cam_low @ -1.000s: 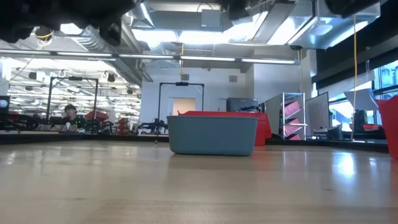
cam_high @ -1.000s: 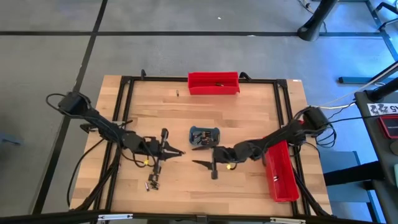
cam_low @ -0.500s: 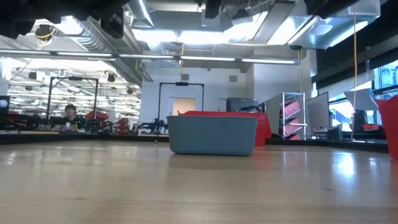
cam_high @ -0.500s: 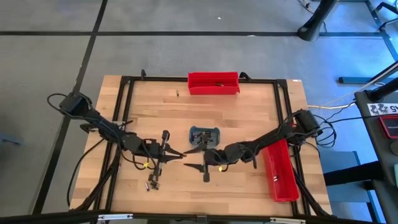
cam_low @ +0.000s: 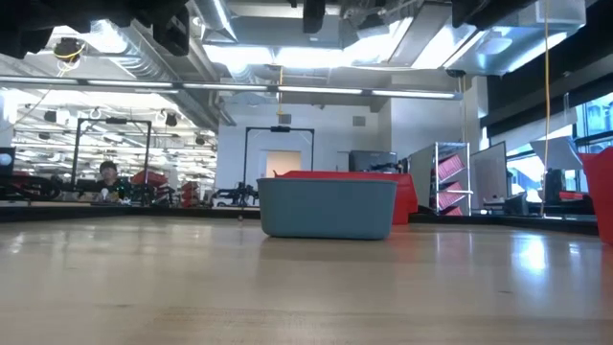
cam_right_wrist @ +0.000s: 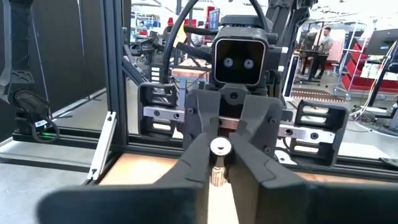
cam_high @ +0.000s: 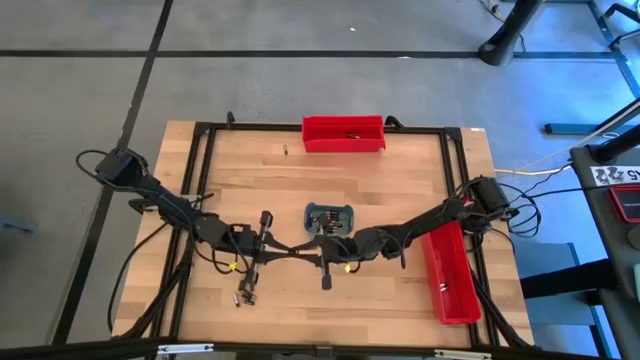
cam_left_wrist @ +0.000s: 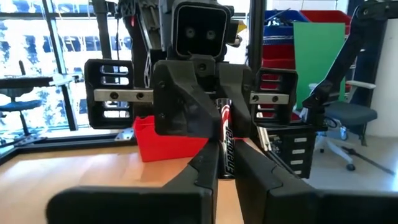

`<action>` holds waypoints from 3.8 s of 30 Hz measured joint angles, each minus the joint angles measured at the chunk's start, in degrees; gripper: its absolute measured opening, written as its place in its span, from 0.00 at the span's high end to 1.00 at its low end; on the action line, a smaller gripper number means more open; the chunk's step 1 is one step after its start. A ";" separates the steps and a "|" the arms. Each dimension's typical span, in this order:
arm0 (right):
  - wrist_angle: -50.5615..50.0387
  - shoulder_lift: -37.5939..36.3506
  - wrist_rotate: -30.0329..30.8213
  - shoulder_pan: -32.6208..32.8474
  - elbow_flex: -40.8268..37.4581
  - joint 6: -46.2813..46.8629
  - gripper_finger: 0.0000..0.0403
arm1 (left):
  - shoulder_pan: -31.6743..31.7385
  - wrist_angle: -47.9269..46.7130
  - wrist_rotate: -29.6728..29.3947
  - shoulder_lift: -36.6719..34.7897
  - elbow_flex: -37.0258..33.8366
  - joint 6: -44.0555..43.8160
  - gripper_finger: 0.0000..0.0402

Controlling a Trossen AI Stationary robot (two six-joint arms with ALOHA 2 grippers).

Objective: Sort batteries
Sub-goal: Put the silver battery into the bottom red bin

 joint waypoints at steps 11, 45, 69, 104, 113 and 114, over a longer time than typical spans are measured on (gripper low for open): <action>-11.19 -6.72 9.89 3.17 -0.02 2.43 0.92 | 0.28 -4.33 -0.72 -0.02 -0.02 -1.51 0.75; -131.14 -23.64 -9.66 35.17 0.70 138.29 0.93 | 2.01 -12.47 -0.52 -0.02 -0.07 -4.54 0.71; -120.26 -23.67 -15.63 34.93 -10.08 136.07 0.72 | 2.01 -12.42 -0.52 -0.02 -0.07 -4.15 0.71; -118.65 -17.78 62.11 34.02 12.48 86.65 0.63 | 64.75 -41.95 5.75 19.18 14.97 -30.03 0.40; -116.55 -17.31 60.00 33.81 12.48 86.67 0.63 | 64.40 -55.63 0.82 25.00 24.39 -26.76 0.44; -116.44 -17.31 60.00 33.81 12.48 86.68 0.63 | 64.53 -57.62 0.69 25.45 25.37 -26.60 0.45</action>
